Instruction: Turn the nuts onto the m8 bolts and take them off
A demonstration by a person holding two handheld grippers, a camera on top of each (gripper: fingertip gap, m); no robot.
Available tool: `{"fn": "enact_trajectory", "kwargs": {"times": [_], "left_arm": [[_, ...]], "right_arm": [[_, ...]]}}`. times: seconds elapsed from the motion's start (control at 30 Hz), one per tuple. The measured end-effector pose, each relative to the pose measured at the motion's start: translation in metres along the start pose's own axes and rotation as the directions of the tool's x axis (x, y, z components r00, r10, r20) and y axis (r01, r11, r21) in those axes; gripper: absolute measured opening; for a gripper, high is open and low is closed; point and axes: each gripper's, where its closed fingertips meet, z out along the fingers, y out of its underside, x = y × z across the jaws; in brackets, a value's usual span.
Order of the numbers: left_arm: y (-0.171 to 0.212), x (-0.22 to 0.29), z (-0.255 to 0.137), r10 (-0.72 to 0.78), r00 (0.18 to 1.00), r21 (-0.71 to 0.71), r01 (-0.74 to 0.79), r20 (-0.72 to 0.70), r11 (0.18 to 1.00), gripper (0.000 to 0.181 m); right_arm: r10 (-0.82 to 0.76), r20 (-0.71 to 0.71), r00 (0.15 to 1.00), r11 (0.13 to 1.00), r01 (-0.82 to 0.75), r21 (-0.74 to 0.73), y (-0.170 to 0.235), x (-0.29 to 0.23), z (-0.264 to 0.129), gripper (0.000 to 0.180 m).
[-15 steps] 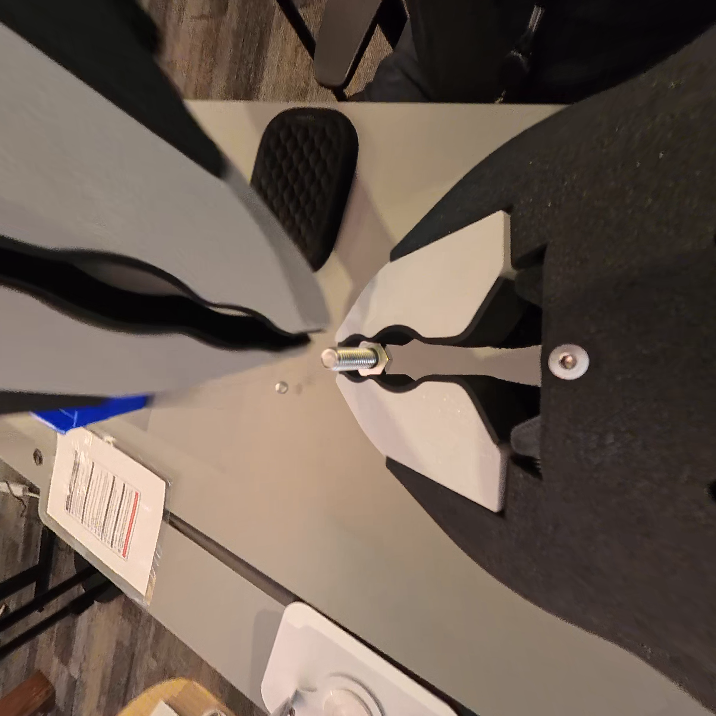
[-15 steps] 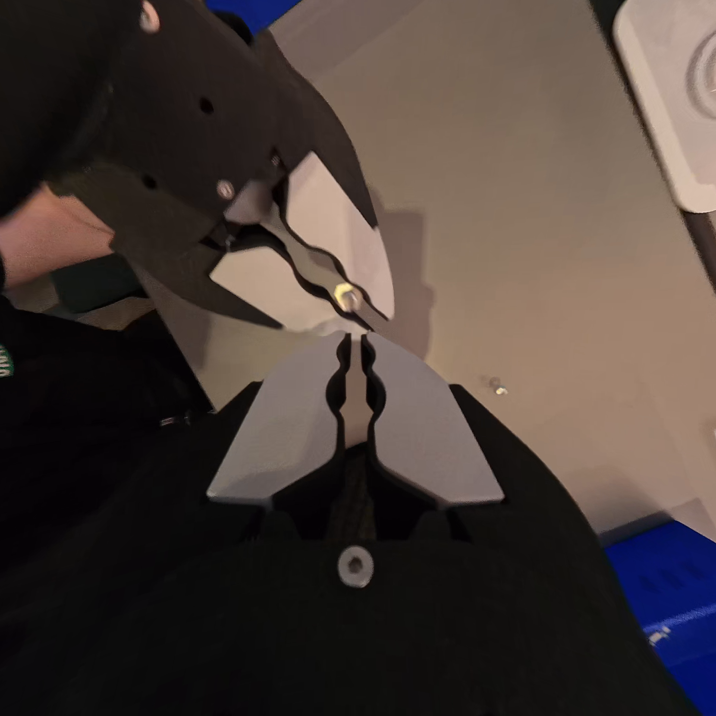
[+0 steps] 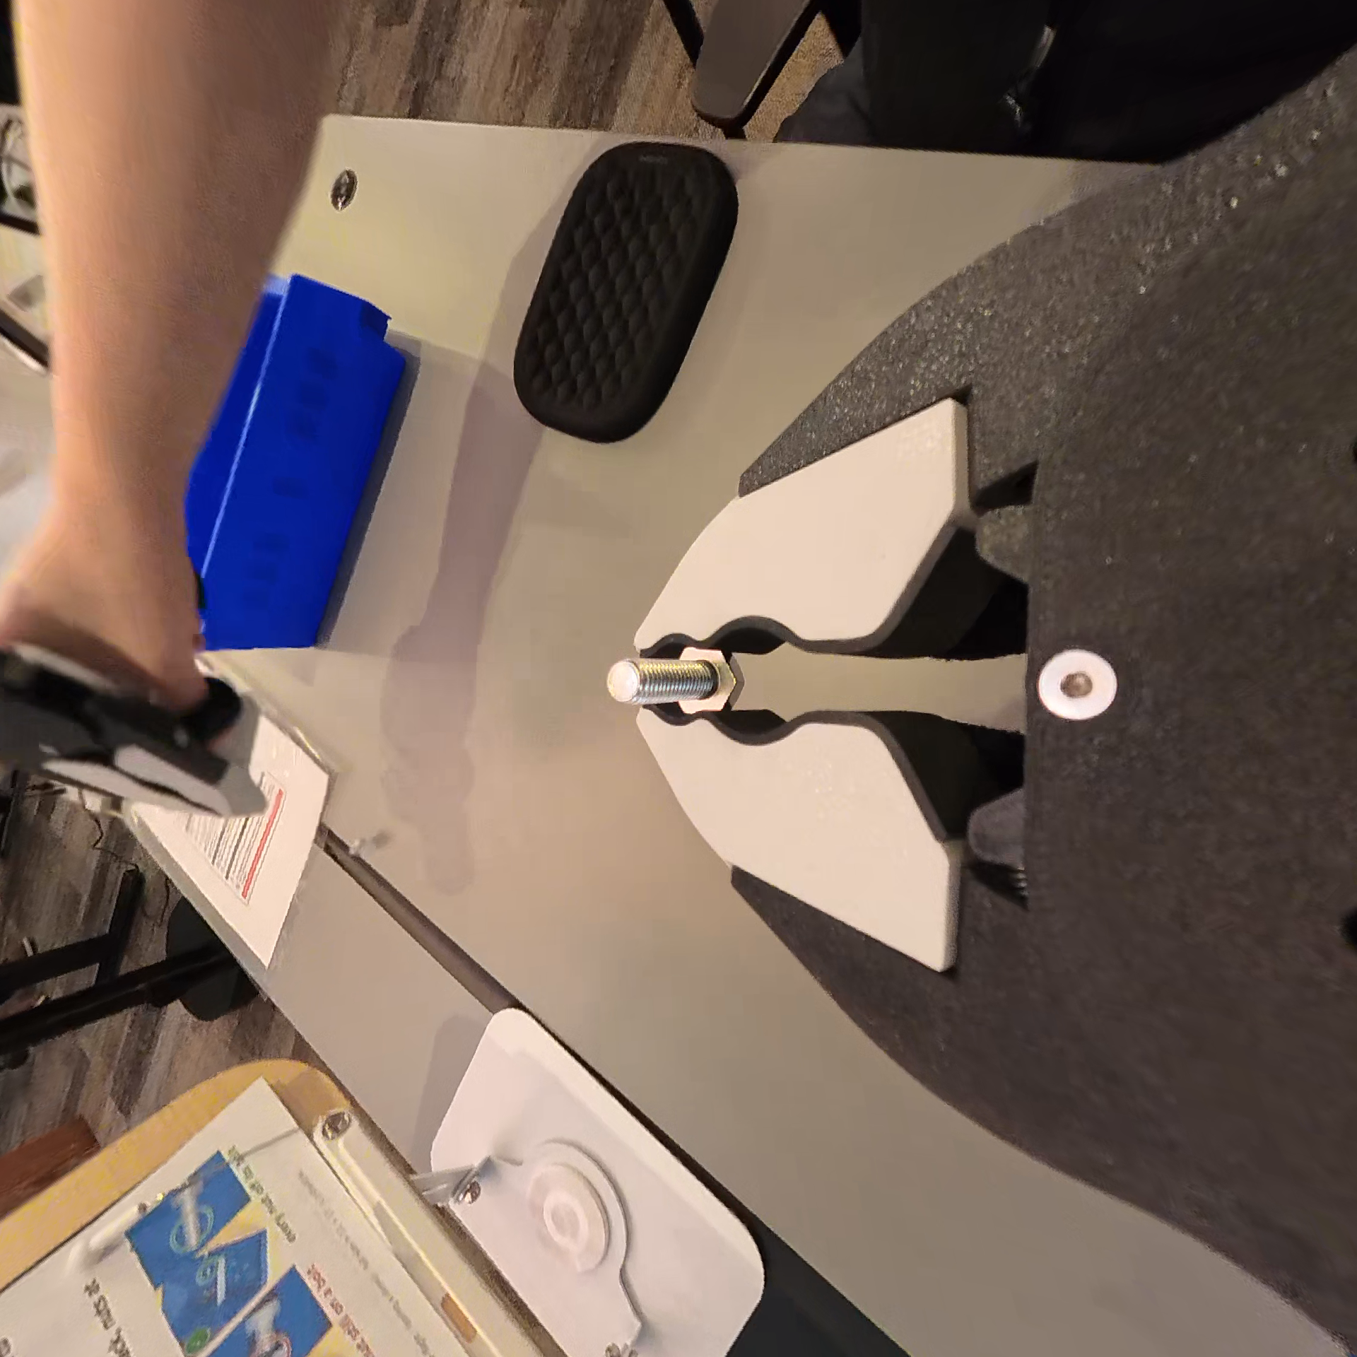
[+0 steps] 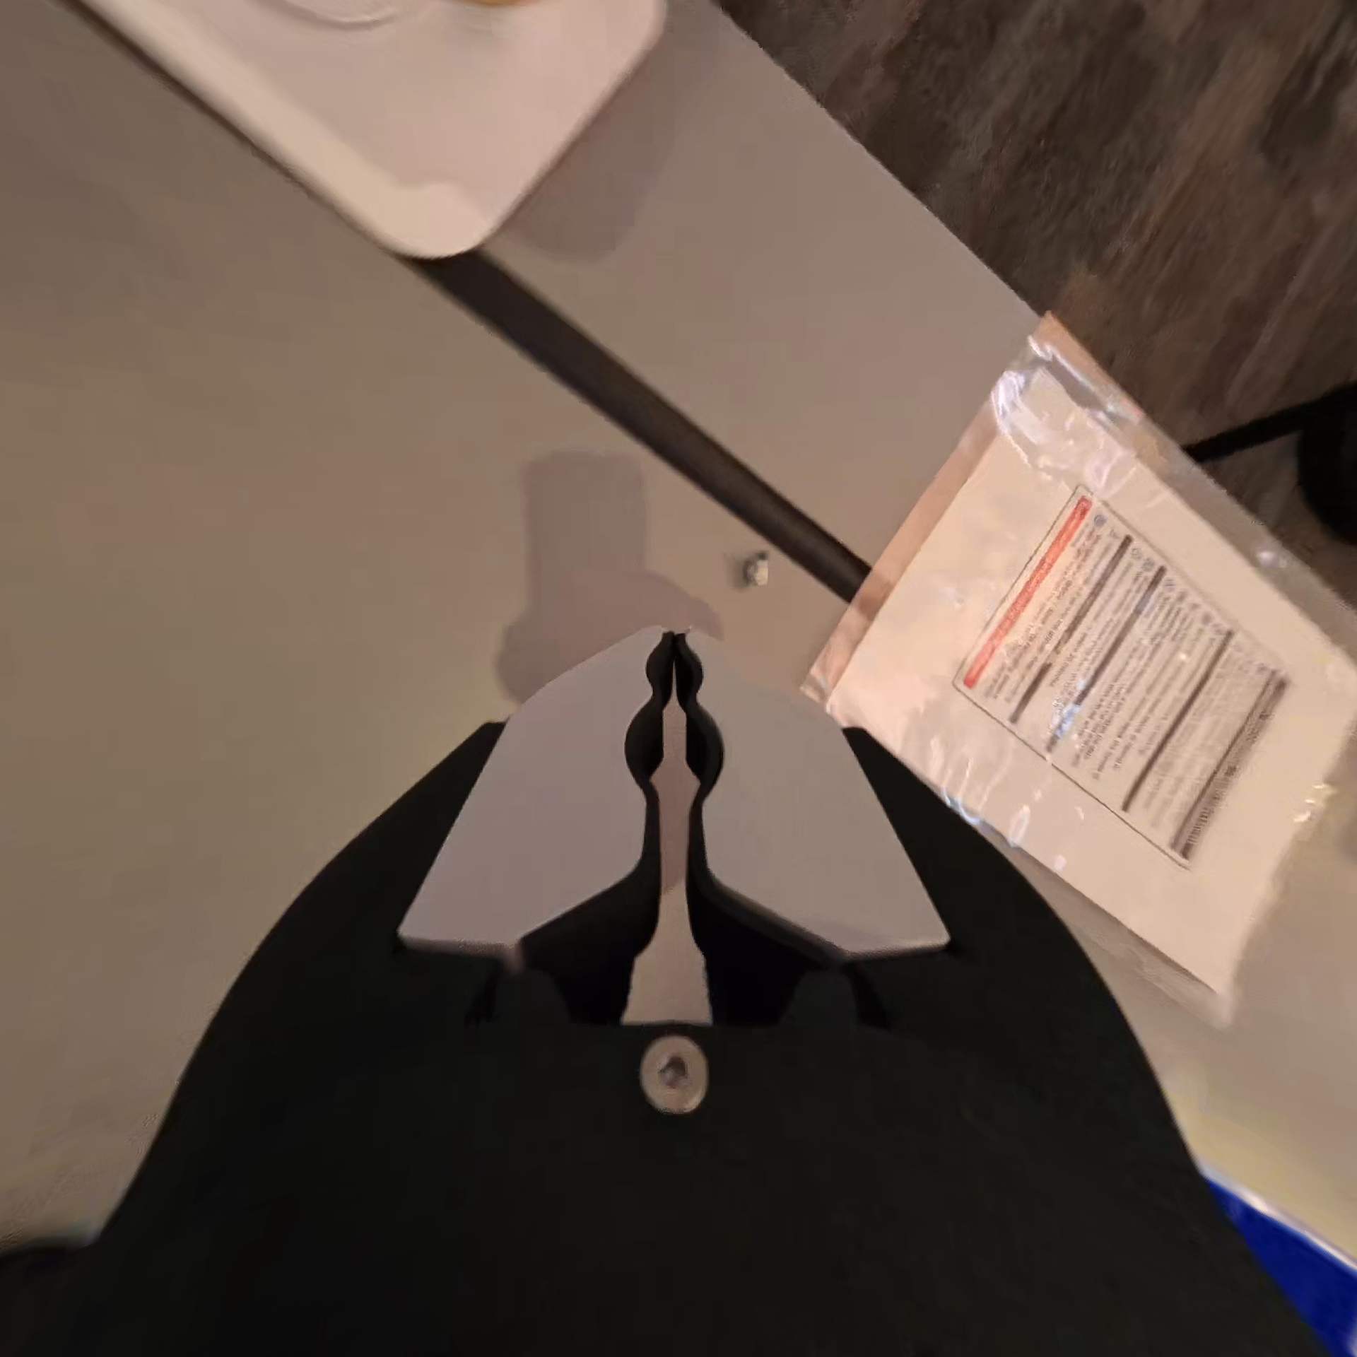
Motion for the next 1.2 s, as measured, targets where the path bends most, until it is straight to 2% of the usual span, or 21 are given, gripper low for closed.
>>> {"fn": "enact_trajectory", "kwargs": {"times": [0.1, 0.2, 0.33, 0.57, 0.73, 0.93, 1.07, 1.2], "left_arm": [[0.003, -0.012, -0.001, -0.025, 0.999, 0.001, 0.025, 0.023, 1.0, 0.01], [0.007, -0.022, -0.001, -0.049, 0.998, -0.002, 0.049, 0.036, 0.999, 0.01], [0.009, -0.031, 0.001, -0.072, 0.996, -0.003, 0.072, 0.043, 0.997, 0.01], [0.012, -0.032, 0.005, -0.067, 0.996, -0.022, 0.069, 0.057, 0.997, 0.01], [0.018, -0.031, 0.015, -0.073, 0.996, -0.051, 0.075, 0.046, 0.996, 0.01], [0.02, -0.03, 0.019, -0.075, 0.996, -0.065, 0.077, 0.04, 0.995, 0.01], [0.021, -0.028, 0.022, -0.071, 0.997, -0.073, 0.073, 0.037, 0.995, 0.01], [0.021, -0.028, 0.022, -0.071, 0.997, -0.075, 0.074, 0.034, 0.995, 0.01]], "right_arm": [[0.115, -0.027, 0.993, 0.993, -0.116, -0.03, -0.01, 0.044, 0.054, 0.0], [0.137, -0.062, 0.989, 0.989, -0.14, -0.052, -0.017, 0.072, 0.075, 0.0], [0.146, -0.046, 0.988, 0.988, -0.148, -0.049, -0.021, 0.091, 0.081, 0.0], [0.073, 0.104, 0.992, 0.978, -0.05, -0.204, 0.013, 0.086, 0.096, 0.0], [0.147, 0.163, 0.976, 0.959, -0.1, -0.266, 0.027, 0.078, 0.106, 0.007], [0.241, 0.145, 0.96, 0.927, -0.183, -0.328, 0.032, 0.077, 0.115, 0.018], [0.226, 0.088, 0.97, 0.919, -0.183, -0.349, 0.035, 0.083, 0.12, 0.021], [0.247, 0.094, 0.964, 0.906, -0.195, -0.374, 0.037, 0.079, 0.123, 0.023]]}}
